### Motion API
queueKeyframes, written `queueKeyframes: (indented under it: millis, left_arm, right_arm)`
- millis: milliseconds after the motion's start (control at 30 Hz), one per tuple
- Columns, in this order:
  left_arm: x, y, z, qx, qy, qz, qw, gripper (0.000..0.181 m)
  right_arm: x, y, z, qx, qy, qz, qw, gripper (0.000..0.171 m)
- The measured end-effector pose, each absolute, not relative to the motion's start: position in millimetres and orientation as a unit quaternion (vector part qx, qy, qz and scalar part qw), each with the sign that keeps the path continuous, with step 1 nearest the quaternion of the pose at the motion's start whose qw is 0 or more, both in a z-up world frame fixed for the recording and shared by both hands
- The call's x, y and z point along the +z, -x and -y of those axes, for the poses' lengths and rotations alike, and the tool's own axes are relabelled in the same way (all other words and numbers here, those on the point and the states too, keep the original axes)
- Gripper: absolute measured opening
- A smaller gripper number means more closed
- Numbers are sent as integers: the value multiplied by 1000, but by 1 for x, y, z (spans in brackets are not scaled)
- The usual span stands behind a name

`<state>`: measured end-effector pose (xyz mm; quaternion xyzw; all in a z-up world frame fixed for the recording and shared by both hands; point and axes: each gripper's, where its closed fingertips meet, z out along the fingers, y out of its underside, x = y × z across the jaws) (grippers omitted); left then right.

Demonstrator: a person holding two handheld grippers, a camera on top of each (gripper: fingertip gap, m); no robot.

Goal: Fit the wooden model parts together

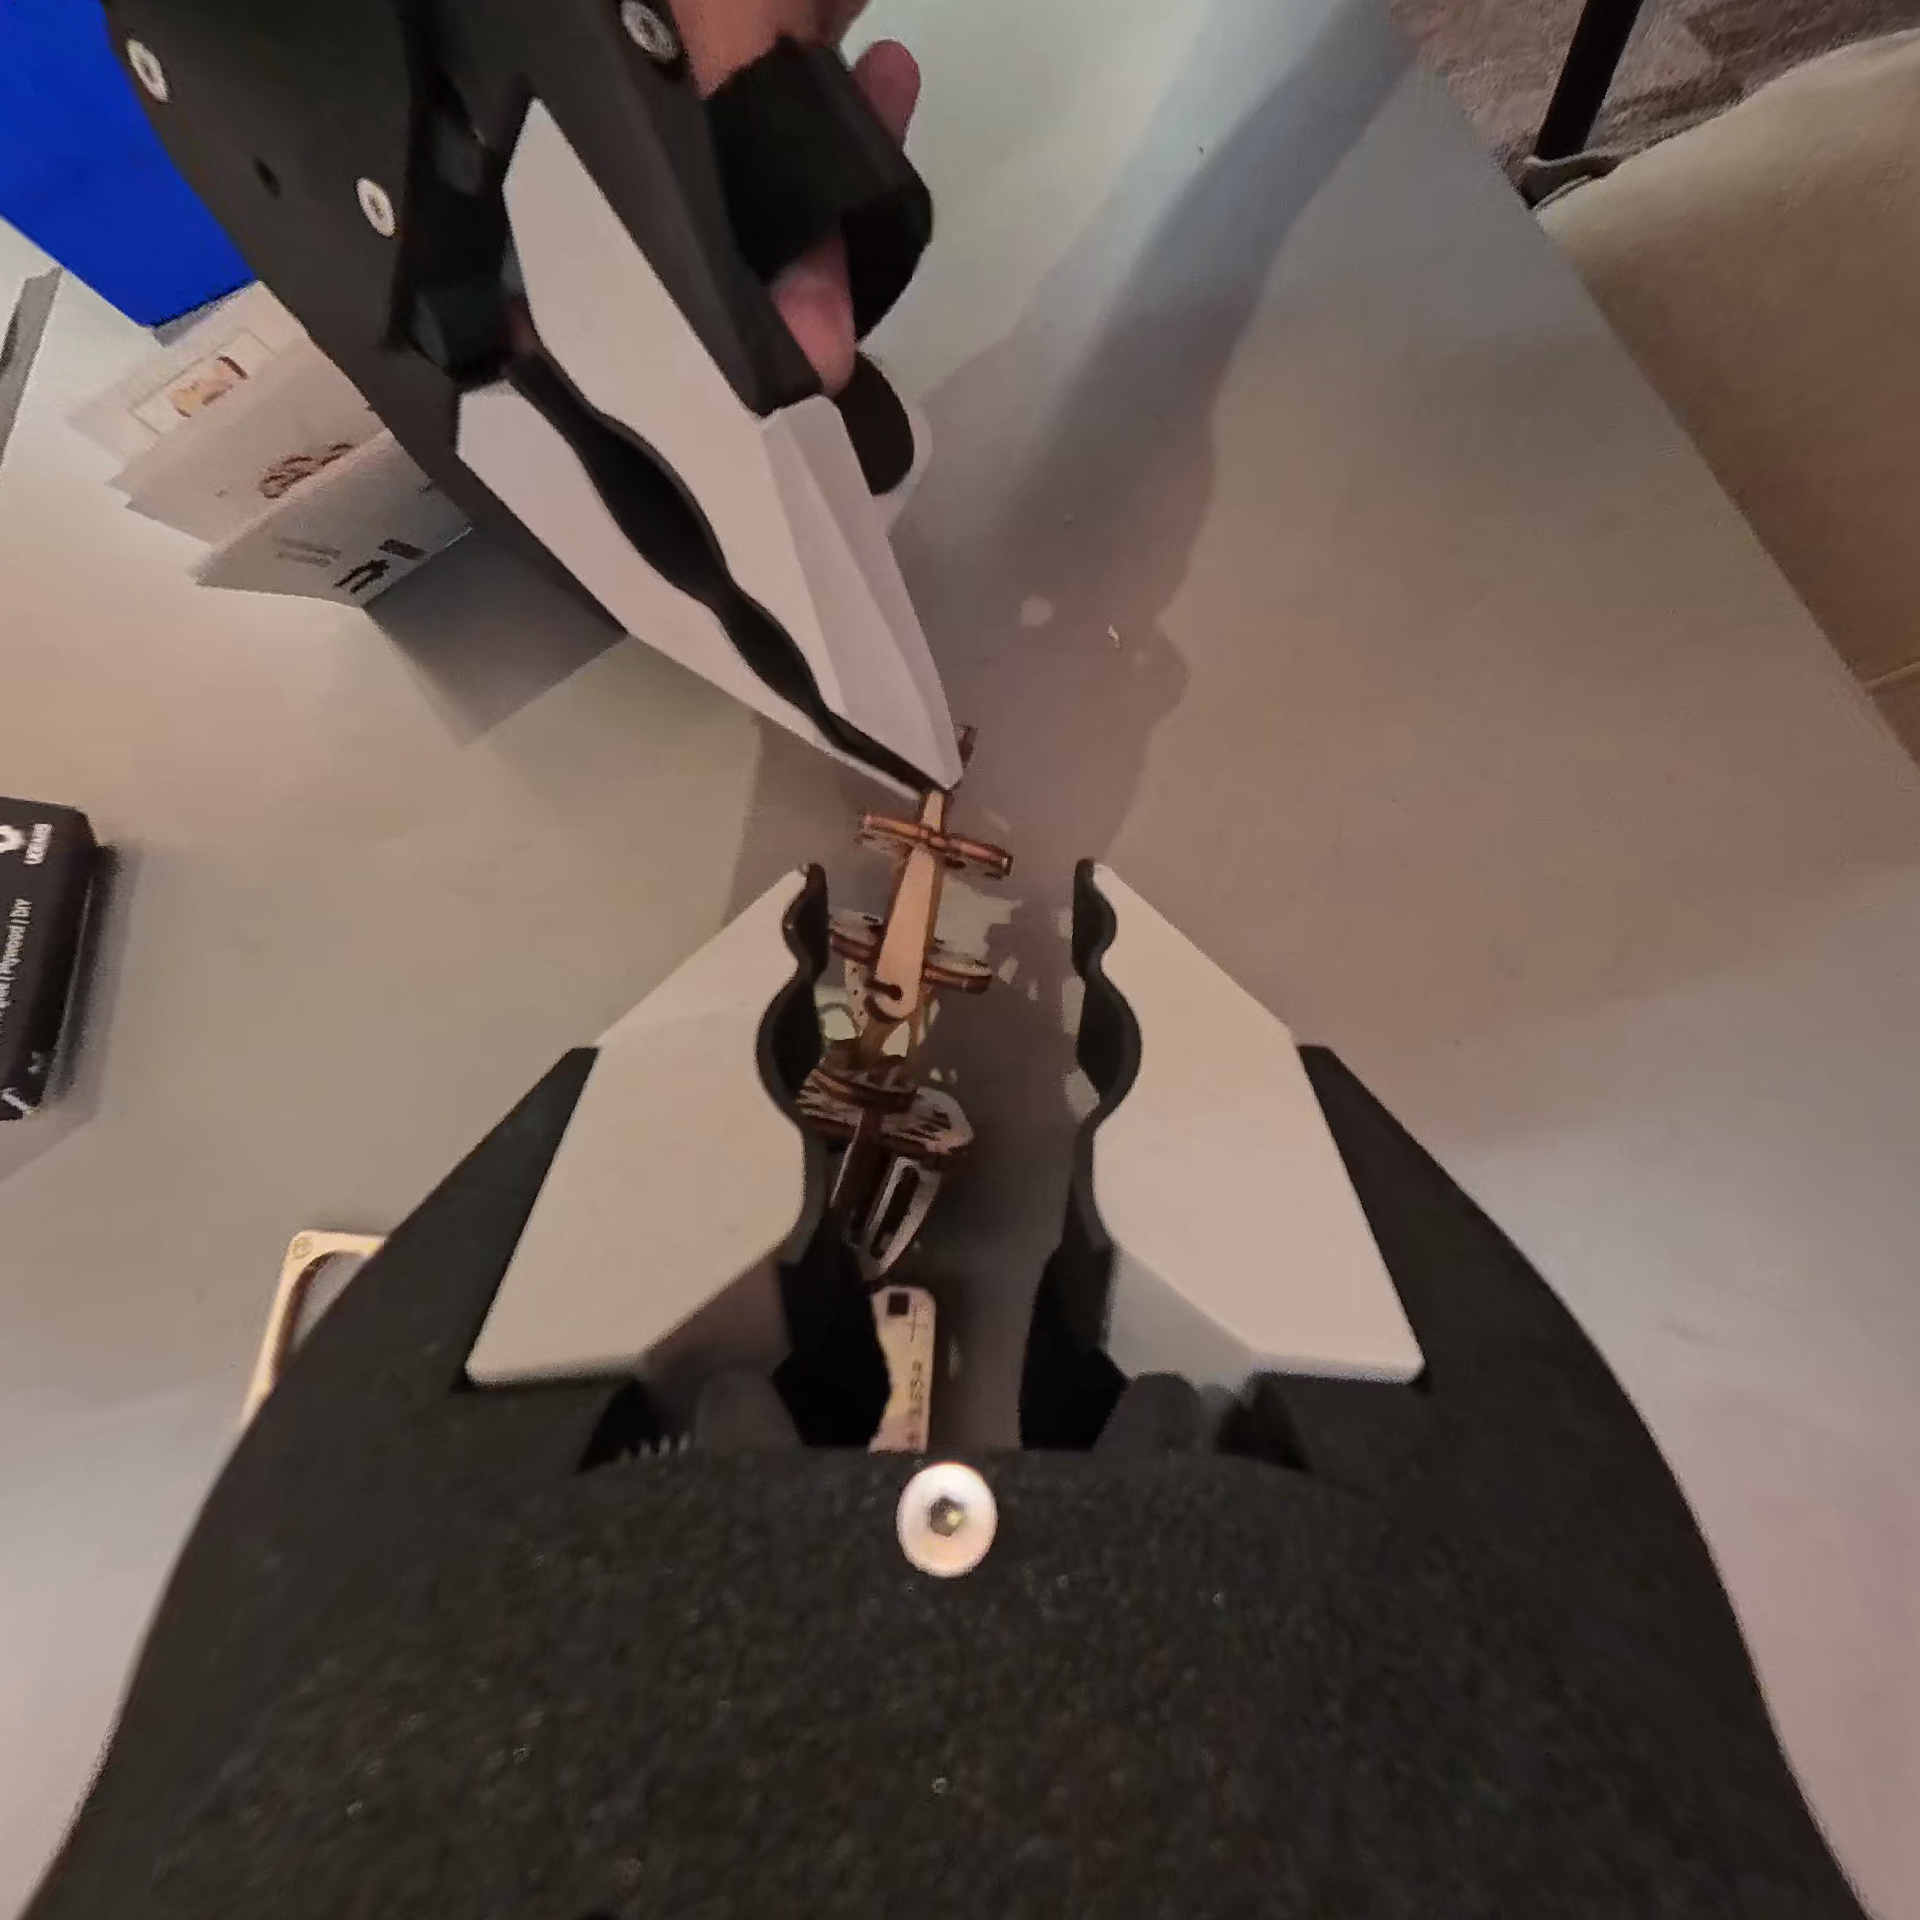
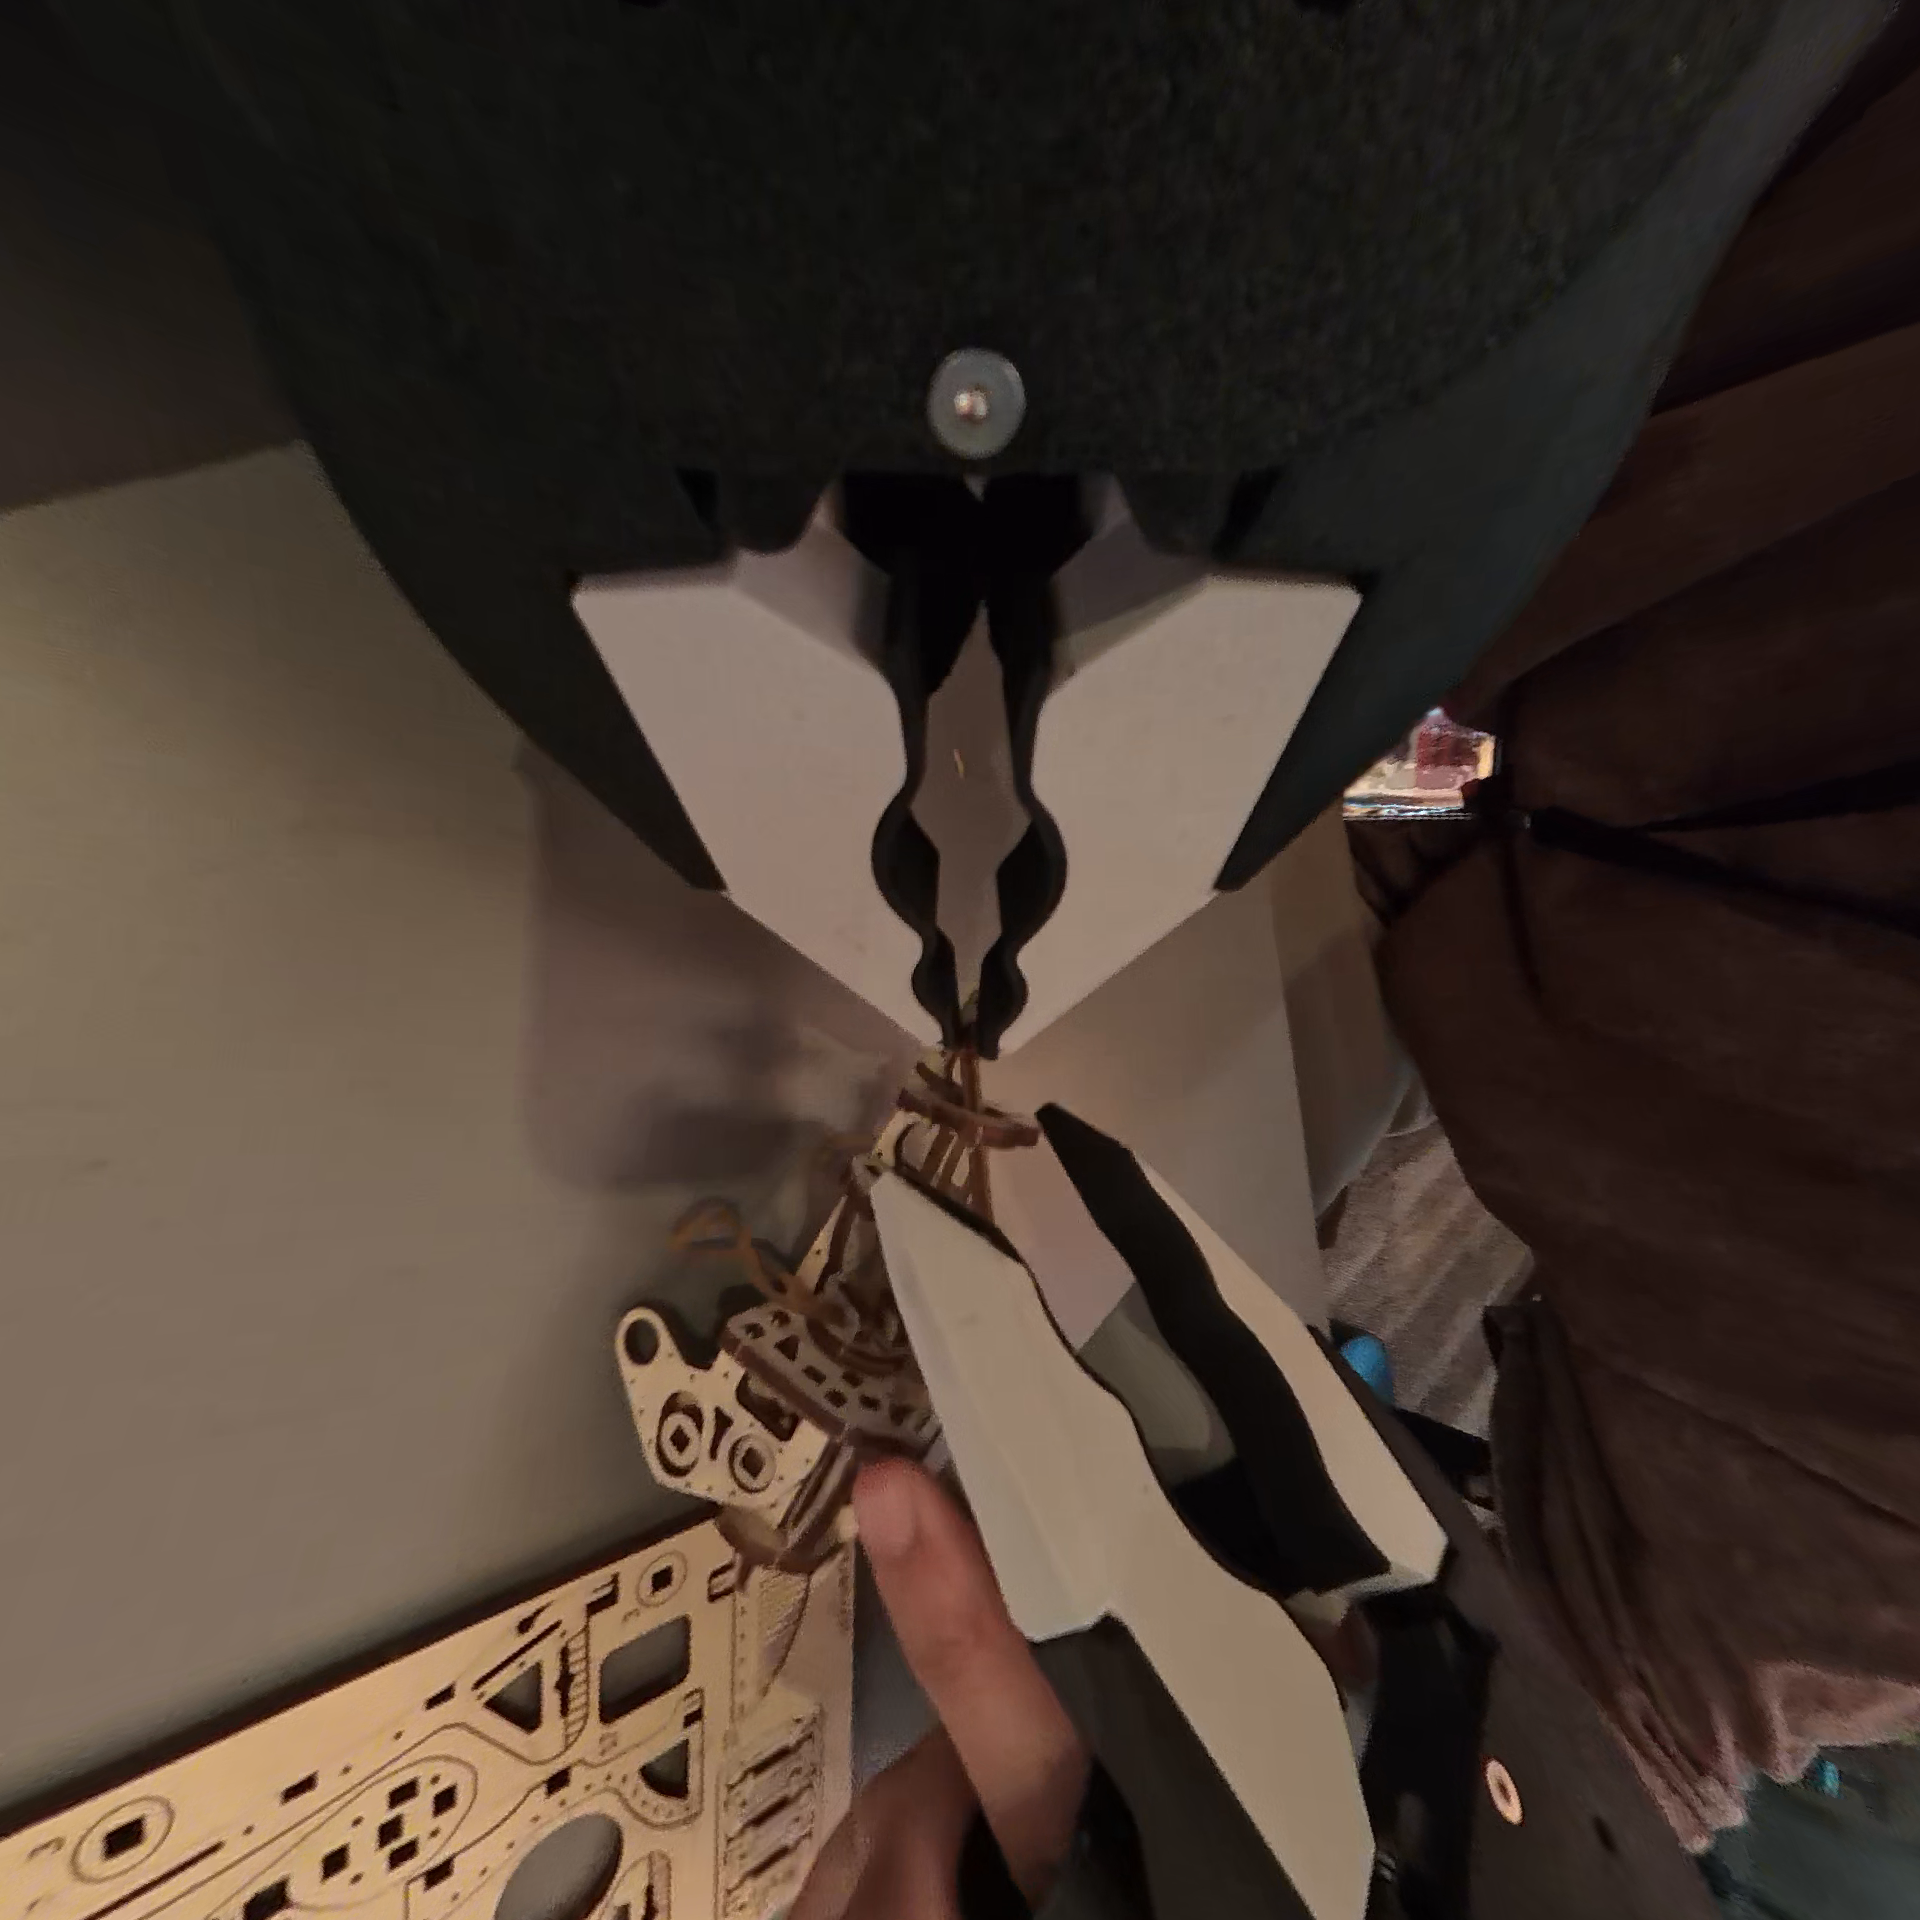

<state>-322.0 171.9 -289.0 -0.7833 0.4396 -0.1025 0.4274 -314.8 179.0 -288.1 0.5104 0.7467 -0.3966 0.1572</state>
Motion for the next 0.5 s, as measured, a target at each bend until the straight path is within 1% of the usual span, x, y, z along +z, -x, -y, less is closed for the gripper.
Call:
queueKeyframes:
  millis: [100, 167, 300, 433, 500]
  left_arm:
    - [-277, 328, -171, -88, 777, -436, 445, 52]
    - [-275, 333, -169, -81, 776, -437, 448, 53]
    - [-292, 334, -167, -61, 778, -457, 427, 60]
    - [-297, 320, -170, -73, 765, -474, 430, 57]
    - [-298, 317, -172, -68, 759, -483, 432, 45]
  right_arm:
    - [-283, 312, -176, -408, -510, -735, 184, 2]
    - [-280, 309, -174, -417, -511, -724, 204, 2]
    - [-279, 302, -171, -424, -503, -717, 231, 2]
    - [-275, 298, -166, -424, -488, -725, 237, 2]
    - [-275, 297, -165, -420, -486, -729, 235, 2]
